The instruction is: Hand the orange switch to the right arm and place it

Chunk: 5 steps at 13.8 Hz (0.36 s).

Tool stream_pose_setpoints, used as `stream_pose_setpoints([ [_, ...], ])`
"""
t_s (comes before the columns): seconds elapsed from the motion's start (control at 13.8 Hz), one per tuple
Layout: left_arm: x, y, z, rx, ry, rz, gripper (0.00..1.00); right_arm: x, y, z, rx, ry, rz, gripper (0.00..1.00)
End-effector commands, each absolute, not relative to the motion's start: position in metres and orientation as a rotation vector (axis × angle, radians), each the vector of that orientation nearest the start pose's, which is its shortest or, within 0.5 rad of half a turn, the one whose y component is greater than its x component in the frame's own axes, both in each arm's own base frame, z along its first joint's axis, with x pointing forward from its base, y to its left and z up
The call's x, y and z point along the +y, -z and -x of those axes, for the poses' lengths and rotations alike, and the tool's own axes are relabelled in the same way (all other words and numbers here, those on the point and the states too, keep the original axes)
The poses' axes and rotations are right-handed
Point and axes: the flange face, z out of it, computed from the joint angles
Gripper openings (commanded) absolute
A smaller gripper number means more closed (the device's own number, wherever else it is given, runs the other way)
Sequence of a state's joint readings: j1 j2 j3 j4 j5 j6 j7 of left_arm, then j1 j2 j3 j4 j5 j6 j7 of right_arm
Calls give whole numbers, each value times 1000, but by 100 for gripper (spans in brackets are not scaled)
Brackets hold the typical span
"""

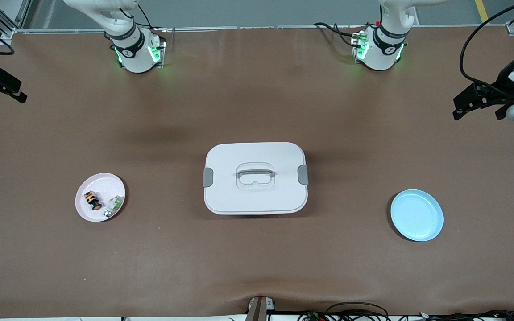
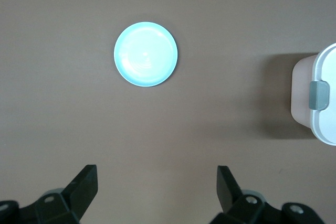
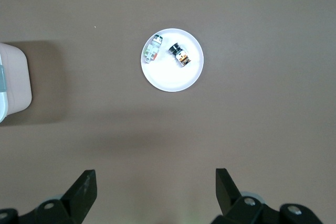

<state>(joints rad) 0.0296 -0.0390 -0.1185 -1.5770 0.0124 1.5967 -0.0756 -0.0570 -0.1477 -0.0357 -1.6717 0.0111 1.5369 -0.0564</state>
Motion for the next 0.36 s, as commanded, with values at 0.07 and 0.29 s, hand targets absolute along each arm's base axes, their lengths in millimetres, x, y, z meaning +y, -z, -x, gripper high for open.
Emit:
stream_pose_setpoints([
  [0.07,-52,-652,-543,36,89,3141,100,-47,-655,-498,78,32,3132,100],
  [0.29,-53,-653,-543,36,92,3140,100,-47,-654,-498,78,27,3132,100],
])
